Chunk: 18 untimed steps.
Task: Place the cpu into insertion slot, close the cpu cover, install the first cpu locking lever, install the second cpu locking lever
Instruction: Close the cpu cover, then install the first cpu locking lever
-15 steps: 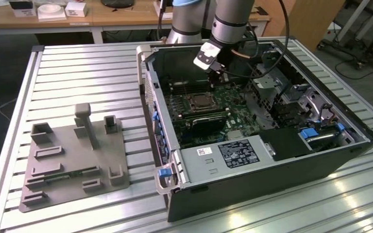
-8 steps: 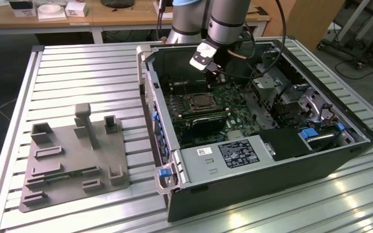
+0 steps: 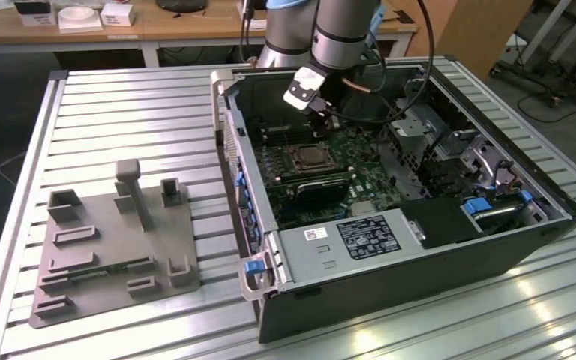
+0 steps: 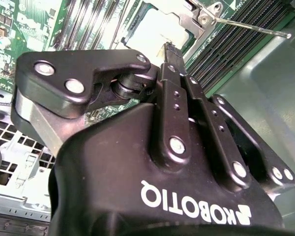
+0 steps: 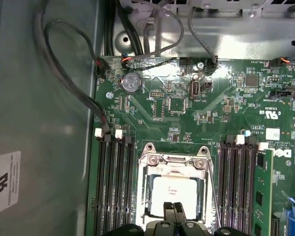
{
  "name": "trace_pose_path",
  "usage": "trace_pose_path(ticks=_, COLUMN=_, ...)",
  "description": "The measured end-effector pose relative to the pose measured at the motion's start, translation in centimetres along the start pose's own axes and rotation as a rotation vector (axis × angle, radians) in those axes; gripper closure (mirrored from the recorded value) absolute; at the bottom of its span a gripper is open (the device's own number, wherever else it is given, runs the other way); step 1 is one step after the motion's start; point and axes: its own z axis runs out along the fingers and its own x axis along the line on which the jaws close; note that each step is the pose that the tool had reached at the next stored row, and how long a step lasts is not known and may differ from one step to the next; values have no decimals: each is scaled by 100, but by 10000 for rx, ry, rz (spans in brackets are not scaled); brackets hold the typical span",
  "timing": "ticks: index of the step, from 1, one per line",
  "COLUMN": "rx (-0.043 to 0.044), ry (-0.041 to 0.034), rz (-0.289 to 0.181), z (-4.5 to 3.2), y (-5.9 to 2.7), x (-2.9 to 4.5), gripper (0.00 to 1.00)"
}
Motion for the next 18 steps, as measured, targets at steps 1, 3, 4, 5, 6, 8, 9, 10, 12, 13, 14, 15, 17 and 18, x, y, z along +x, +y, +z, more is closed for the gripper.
trace_pose_path(ticks=1, rx=0, ry=0, rz=0, z=0, y=0, x=0, gripper=90)
trace_pose_path(ticks=3, rx=-1, ry=2, rz=-1, z=15, y=-1, x=0, gripper=90)
trace_pose_path(ticks=4, rx=-1, ry=2, rz=0, z=15, y=-1, x=0, gripper=90)
trace_pose_path(ticks=5, rx=-1, ry=2, rz=0, z=15, y=-1, x=0, gripper=90)
trace_pose_path(ticks=6, rx=-1, ry=2, rz=-1, z=15, y=-1, x=0, gripper=90)
trace_pose_path(ticks=8, rx=-1, ry=2, rz=-1, z=16, y=-1, x=0, gripper=90)
trace_pose_path(ticks=9, rx=-1, ry=2, rz=-1, z=16, y=-1, x=0, gripper=90)
trace_pose_path(ticks=10, rx=-1, ry=2, rz=-1, z=16, y=-1, x=0, gripper=90)
trace_pose_path(ticks=12, rx=-1, ry=2, rz=-1, z=16, y=-1, x=0, gripper=90)
trace_pose_path(ticks=13, rx=-1, ry=2, rz=-3, z=16, y=-1, x=0, gripper=90)
trace_pose_path(ticks=14, rx=-2, ry=2, rz=-13, z=16, y=-1, x=0, gripper=90)
trace_pose_path(ticks=15, rx=0, ry=3, rz=-41, z=16, y=-1, x=0, gripper=90)
trace_pose_path(ticks=17, rx=5, ry=5, rz=-206, z=17, y=-2, x=0, gripper=90)
trace_pose_path(ticks=18, rx=10, ry=7, rz=-371, z=17, y=-2, x=0, gripper=90)
